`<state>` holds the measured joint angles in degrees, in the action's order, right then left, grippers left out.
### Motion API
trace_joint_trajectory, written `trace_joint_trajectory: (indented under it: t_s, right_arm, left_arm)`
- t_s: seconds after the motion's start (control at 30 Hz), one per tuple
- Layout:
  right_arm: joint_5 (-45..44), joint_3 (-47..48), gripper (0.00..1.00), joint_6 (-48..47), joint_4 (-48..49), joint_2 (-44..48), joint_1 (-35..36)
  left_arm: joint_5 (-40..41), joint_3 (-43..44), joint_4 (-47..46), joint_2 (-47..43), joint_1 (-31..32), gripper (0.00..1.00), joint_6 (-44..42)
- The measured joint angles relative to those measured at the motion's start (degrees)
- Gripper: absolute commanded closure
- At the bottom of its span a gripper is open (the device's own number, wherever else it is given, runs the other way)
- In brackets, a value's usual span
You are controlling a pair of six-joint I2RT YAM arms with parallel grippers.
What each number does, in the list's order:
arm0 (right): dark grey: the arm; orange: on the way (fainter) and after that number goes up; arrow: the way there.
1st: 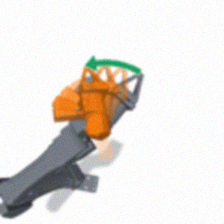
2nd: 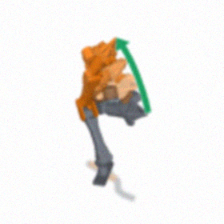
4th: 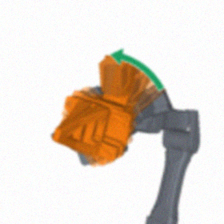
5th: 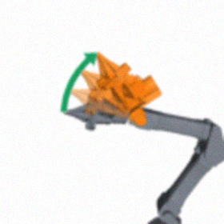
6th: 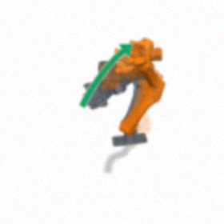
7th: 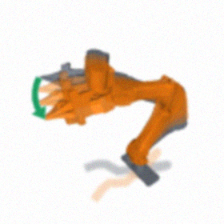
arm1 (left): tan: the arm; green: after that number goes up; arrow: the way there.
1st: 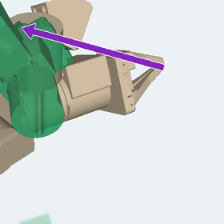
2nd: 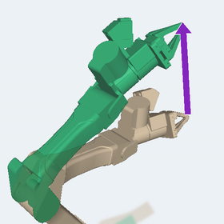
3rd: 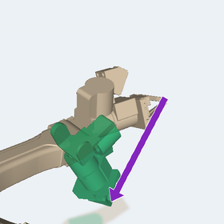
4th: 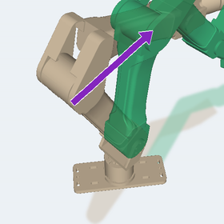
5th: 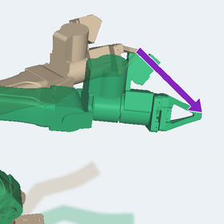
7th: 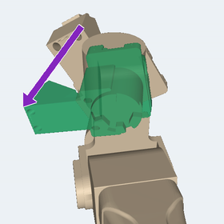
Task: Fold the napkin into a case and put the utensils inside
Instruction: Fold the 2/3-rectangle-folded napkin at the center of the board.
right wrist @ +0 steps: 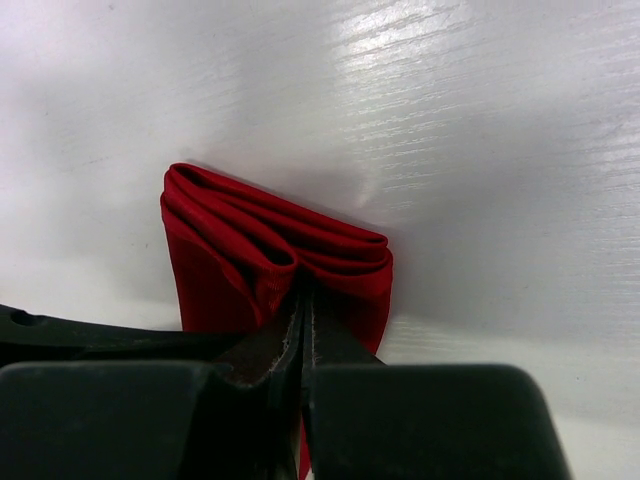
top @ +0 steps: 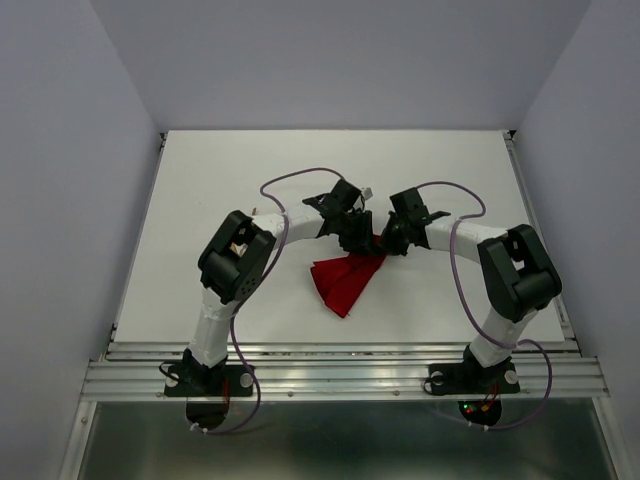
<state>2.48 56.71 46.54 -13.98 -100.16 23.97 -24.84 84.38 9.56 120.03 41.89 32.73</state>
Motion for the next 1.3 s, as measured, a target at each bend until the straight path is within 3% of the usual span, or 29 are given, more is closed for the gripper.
trace_joint_trajectory:
  t_s: [0.2, 0.3, 0.5, 0.73, 0.93, 1.13, 1.3]
  right_arm:
    - [-0.1, 0.0, 0.95, 0.2, 0.1, -0.1, 0.0]
    - [-0.1, 0.0, 0.86, 0.4, 0.1, -0.1, 0.0]
    - [-0.5, 0.0, 0.70, 1.2, 0.6, 0.2, 0.0]
    - [-2.8, 0.0, 0.52, 1.2, -0.9, 2.5, -1.0]
    - [-4.0, 0.0, 0.42, 0.3, -1.8, 4.0, -1.9]
    - [-4.2, -0.1, 0.21, -0.8, -2.7, 4.7, -2.0]
    - [-4.1, -0.4, 0.17, -1.8, -2.9, 6.2, -2.0]
  left_arm:
    - [-1.2, -1.5, -1.7, 0.0, 0.1, 0.66, 2.6]
    - [-1.5, -2.3, -3.1, 0.0, 0.1, 0.77, 3.5]
    - [-1.9, -3.1, -4.3, 0.0, 0.1, 0.83, 3.8]
    - [-2.8, -4.1, -5.5, 0.0, 0.1, 0.83, 3.3]
    - [-3.3, -4.3, -5.5, 0.0, 0.1, 0.84, 3.1]
    - [-3.6, -4.3, -5.5, 0.0, 0.1, 0.84, 3.1]
    - [-3.7, -4.3, -5.5, 0.0, 0.0, 0.84, 3.0]
